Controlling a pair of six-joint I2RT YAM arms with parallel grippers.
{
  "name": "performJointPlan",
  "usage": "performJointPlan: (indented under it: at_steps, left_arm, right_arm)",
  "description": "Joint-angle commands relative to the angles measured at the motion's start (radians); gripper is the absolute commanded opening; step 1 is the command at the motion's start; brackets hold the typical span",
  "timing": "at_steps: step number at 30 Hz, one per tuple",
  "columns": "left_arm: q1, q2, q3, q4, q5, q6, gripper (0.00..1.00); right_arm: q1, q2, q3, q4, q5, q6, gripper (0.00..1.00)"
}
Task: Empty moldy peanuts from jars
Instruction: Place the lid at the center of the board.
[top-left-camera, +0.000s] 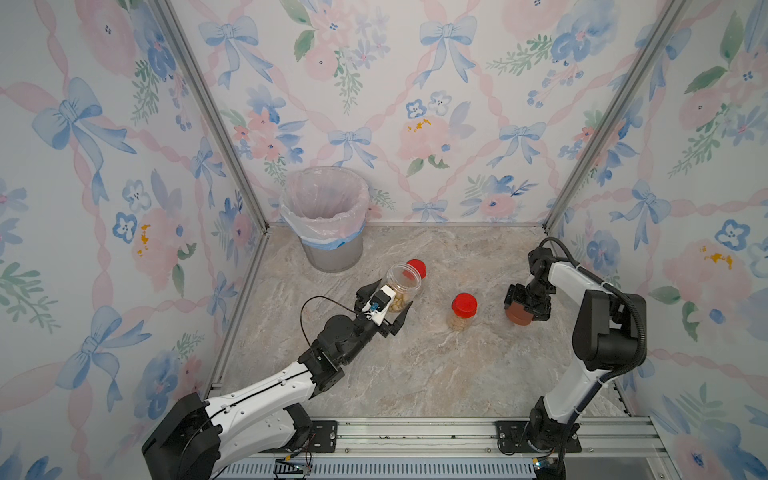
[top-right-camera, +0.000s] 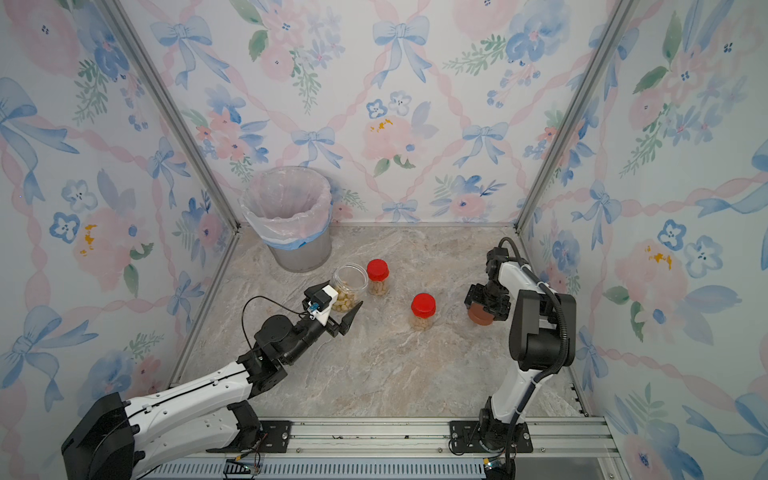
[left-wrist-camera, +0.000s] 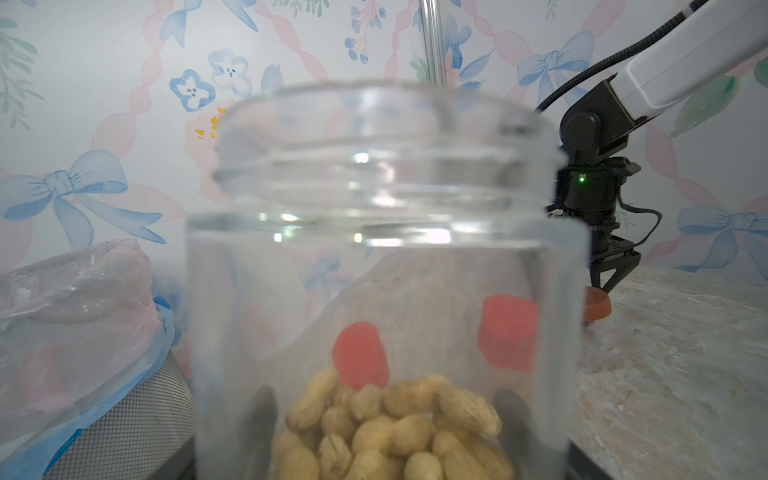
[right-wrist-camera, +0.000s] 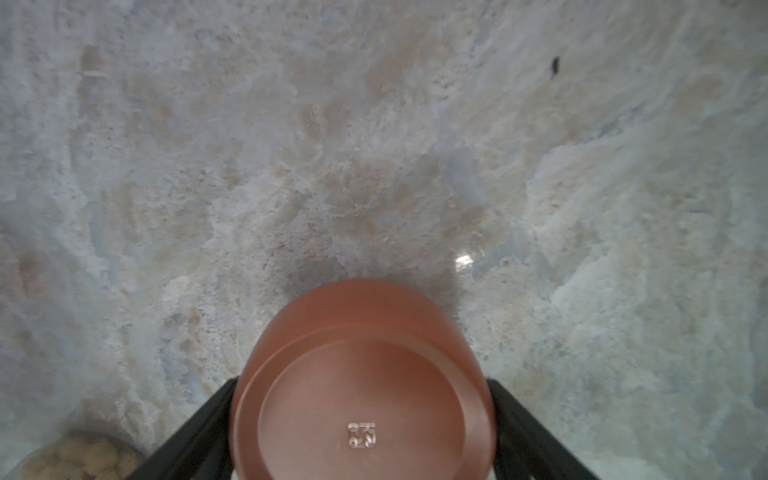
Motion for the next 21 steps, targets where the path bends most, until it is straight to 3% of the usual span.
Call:
performJointPlan:
  at_steps: [1, 14, 21]
  left_arm:
    - [0.010, 0.006, 0.044, 0.093, 0.000, -0.009, 0.21]
    - [0.023, 0.023, 0.081, 0.073, -0.006, 0.007, 0.21]
    - [0.025, 0.034, 0.109, 0.047, -0.007, 0.010, 0.21]
  right_arm:
    - [-0.006, 0.026, 0.009, -0.002, 0.029, 0.020, 0.82]
    - [-0.006, 0.070, -0.023, 0.024, 0.044, 0.034, 0.93]
    - [-0.006, 0.019, -0.047, 0.020, 0.044, 0.030, 1.00]
